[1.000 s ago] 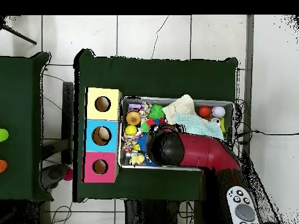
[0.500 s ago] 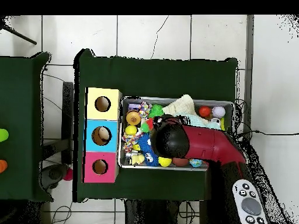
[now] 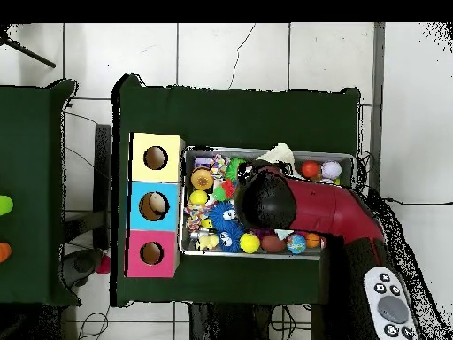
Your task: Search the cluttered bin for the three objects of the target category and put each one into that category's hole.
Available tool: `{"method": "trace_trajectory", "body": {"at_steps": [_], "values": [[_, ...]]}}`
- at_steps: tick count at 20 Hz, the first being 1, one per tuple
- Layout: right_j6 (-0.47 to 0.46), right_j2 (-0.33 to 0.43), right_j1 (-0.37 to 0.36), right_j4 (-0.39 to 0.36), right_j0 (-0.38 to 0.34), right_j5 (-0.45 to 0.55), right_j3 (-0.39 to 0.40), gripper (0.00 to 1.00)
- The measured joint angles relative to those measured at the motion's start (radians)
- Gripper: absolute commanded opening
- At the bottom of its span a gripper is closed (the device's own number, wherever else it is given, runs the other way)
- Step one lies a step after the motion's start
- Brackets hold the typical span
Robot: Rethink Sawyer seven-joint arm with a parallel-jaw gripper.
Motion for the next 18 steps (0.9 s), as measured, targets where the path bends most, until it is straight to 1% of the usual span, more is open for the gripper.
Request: {"method": "trace_trajectory", "body": {"at_steps": [6,10,12,14,17,18], "values": [[0.000,-0.006,-0.010,0.000,0.012,0.004,0.011,1.00],[0.000,-0.026,-0.025,0.000,0.057,0.004,0.031,1.00],[0.000,-0.046,-0.035,0.000,0.102,0.004,0.043,1.00],[0.001,-0.057,-0.036,0.000,0.122,0.003,0.047,1.00],[0.001,-0.087,-0.034,0.001,0.185,0.001,0.064,1.00],[0.001,-0.090,-0.034,0.001,0.193,0.000,0.068,1.00]]}}
